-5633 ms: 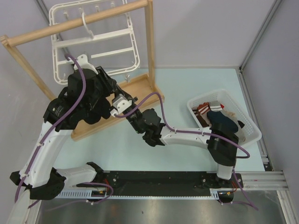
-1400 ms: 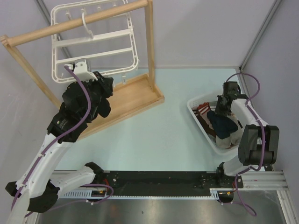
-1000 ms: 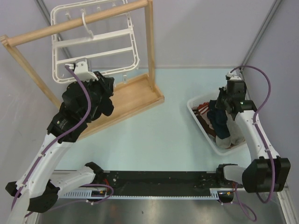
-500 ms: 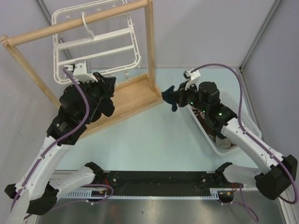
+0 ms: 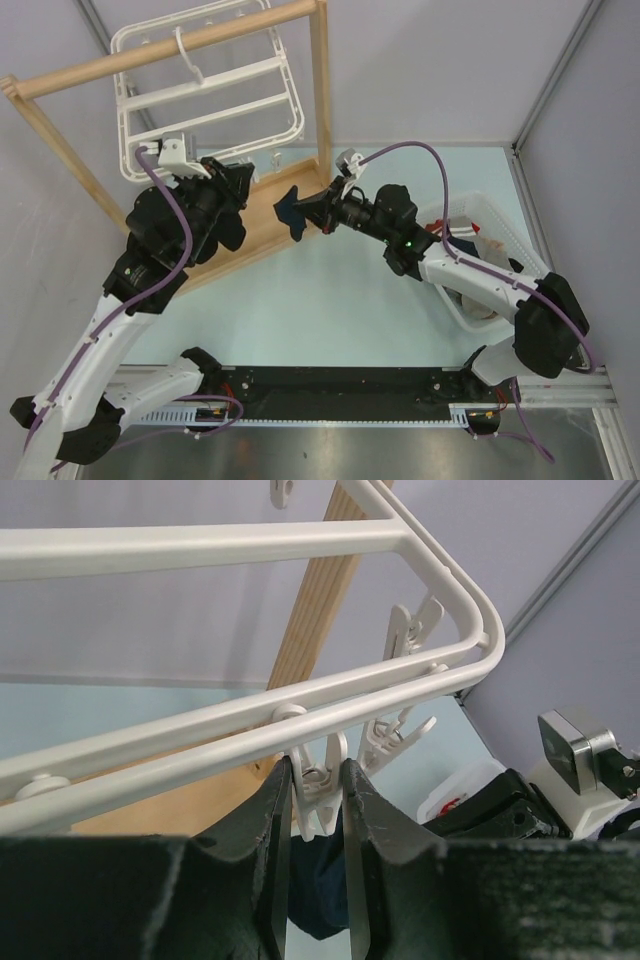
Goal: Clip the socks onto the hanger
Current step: Clamp the sock onto the hanger.
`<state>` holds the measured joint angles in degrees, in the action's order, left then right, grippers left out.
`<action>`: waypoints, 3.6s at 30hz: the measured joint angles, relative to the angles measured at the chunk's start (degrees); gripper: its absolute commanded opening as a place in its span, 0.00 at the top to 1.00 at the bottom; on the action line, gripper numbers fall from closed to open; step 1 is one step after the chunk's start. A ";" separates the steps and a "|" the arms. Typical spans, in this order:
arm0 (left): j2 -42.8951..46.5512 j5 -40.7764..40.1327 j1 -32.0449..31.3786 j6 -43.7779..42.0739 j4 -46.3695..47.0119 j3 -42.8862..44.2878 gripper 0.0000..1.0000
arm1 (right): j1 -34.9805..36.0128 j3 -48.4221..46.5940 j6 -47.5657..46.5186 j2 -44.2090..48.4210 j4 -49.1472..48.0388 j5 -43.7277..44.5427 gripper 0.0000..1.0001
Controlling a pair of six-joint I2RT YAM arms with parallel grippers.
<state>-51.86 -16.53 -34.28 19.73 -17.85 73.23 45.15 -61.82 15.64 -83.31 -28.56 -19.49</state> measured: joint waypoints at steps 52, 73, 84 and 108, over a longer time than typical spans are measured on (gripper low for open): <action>1.40 2.16 0.02 -0.24 3.17 -2.21 1.00 | 0.24 -7.30 12.48 -10.47 -23.74 -11.04 1.00; 1.62 2.47 0.02 -0.26 3.15 -2.21 1.00 | -1.60 -8.46 15.87 -12.92 -27.17 -14.05 1.00; 1.75 3.26 0.02 -0.24 3.17 -2.21 1.00 | -1.31 -11.21 16.63 -14.36 -28.06 -15.50 1.00; 2.73 3.69 0.04 -0.24 3.19 -2.21 1.00 | -1.07 -11.93 17.38 -16.55 -28.37 -15.96 1.00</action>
<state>-49.12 -12.84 -34.24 19.49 -14.66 71.02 44.07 -73.76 33.01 -99.85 -56.93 -35.44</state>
